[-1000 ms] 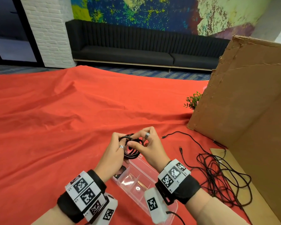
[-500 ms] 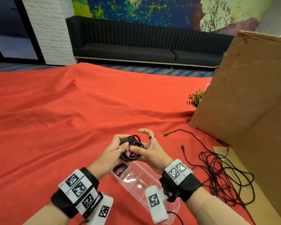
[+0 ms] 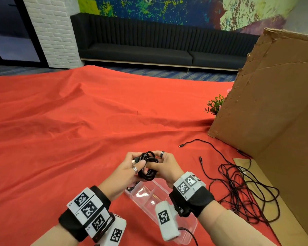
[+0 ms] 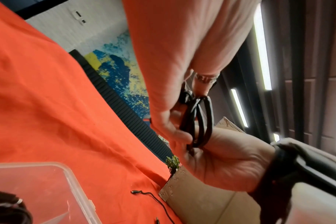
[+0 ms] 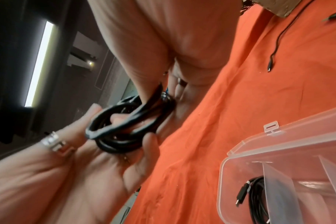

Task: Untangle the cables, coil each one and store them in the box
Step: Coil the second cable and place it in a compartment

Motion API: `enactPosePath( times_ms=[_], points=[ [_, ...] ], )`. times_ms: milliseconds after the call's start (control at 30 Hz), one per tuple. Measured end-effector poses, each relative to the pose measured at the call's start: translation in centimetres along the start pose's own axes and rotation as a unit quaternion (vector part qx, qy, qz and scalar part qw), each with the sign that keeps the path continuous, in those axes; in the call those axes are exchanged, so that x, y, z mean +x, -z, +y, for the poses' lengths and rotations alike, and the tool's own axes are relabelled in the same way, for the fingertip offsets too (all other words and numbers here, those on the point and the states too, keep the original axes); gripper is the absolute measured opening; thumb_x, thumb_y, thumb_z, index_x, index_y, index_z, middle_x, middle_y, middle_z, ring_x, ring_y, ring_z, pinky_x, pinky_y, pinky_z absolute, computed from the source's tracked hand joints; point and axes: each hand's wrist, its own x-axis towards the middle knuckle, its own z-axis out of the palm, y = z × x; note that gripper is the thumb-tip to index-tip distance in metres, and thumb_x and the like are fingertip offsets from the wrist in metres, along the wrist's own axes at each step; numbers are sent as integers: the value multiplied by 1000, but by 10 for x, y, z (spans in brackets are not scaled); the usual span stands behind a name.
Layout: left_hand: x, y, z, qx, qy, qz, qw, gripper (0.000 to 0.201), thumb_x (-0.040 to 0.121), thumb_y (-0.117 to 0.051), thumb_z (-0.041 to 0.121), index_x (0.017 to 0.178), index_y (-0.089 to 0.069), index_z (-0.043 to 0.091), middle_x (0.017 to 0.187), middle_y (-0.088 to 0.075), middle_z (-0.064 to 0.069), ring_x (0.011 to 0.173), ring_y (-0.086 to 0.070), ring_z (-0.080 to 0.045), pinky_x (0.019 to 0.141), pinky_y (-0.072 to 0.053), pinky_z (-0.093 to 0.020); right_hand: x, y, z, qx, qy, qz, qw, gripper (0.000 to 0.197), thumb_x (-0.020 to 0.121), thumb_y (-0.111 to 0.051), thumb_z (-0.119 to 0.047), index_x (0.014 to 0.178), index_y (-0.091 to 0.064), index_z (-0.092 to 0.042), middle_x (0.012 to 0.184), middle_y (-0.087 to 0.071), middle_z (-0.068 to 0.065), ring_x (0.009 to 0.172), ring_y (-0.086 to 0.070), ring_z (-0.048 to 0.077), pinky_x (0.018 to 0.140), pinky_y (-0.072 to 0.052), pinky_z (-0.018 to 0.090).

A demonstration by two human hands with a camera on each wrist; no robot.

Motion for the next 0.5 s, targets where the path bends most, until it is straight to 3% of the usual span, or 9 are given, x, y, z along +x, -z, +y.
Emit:
enactPosePath(
  times_ms=[133, 200, 267, 333, 400, 500],
  points=[
    [5, 1, -7, 117, -58, 28, 991, 15, 96, -44, 12, 104, -45, 24, 81, -57, -2, 71, -61, -12, 72, -50, -40, 7, -2, 2, -127, 73, 52, 988, 26, 75, -66, 1, 73, -61, -25, 67, -64, -4, 60, -58, 6, 63, -49, 26],
    [7, 4, -11, 184, -95, 38, 978, 18, 96, -43, 13, 105, -43, 28, 85, -56, 2, 79, -57, -11, 82, -50, -42, 8, 0, 2, -199, 105, 60, 973, 24, 75, -66, -4, 72, -59, -27, 69, -62, -9, 66, -56, 4, 66, -47, 24],
    [9, 7, -14, 220, -122, 45, 967, 20, 96, -42, 12, 106, -42, 29, 85, -55, 7, 80, -55, -5, 83, -48, -33, 7, 0, 1, -195, 108, 48, 974, 20, 78, -63, -3, 83, -61, -23, 75, -61, -9, 72, -57, 7, 69, -47, 23],
    [10, 8, -14, 233, -138, 49, 962, 21, 96, -41, 11, 105, -41, 30, 84, -53, 9, 75, -53, 5, 78, -43, -24, 6, 2, -1, -120, 73, 7, 990, 21, 83, -59, -1, 98, -61, -16, 82, -61, -2, 73, -59, 12, 67, -51, 25],
    [10, 11, -17, 251, -155, 43, 955, 17, 97, -41, 15, 108, -41, 28, 85, -53, 11, 75, -53, 7, 77, -40, -20, 2, 7, -5, -27, 4, -55, 998, 20, 88, -58, -3, 105, -60, -13, 88, -62, 6, 75, -61, 15, 70, -54, 30],
    [8, 15, -24, 329, -204, 42, 921, 19, 94, -41, 23, 113, -39, 26, 98, -52, 16, 91, -52, 5, 80, -39, -13, -5, 16, -5, 10, -79, -113, 990, 16, 92, -56, -16, 107, -59, -18, 89, -63, 1, 72, -61, 10, 67, -54, 28]
  ],
)
